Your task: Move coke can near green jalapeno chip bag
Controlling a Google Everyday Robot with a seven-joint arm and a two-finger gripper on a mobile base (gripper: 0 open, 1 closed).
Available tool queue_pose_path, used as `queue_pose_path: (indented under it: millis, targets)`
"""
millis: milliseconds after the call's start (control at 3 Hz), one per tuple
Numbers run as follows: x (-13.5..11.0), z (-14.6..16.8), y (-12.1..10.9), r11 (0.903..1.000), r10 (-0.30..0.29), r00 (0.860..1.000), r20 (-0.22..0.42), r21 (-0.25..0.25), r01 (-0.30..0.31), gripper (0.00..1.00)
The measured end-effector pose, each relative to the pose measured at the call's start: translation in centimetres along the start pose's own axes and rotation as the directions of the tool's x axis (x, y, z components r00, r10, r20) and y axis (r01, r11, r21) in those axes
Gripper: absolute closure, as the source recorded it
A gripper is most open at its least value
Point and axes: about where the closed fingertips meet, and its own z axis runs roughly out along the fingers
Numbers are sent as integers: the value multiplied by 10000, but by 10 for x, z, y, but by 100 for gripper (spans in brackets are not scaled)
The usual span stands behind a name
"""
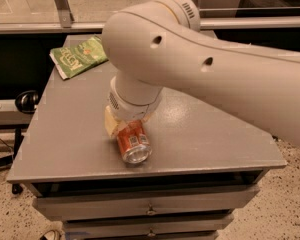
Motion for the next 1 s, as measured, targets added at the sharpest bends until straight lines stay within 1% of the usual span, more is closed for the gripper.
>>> queue_pose_path:
  millis: [333, 667, 1000]
  targets:
    - [-20, -8, -16, 9993, -381, 9966, 730, 33, 380, 89]
    - [-52, -21, -41, 9916, -1282, 9780, 1647, 55, 1291, 100]
    - [-86, -36, -65, 9762, -2103, 9420, 2615, 33, 2170, 100]
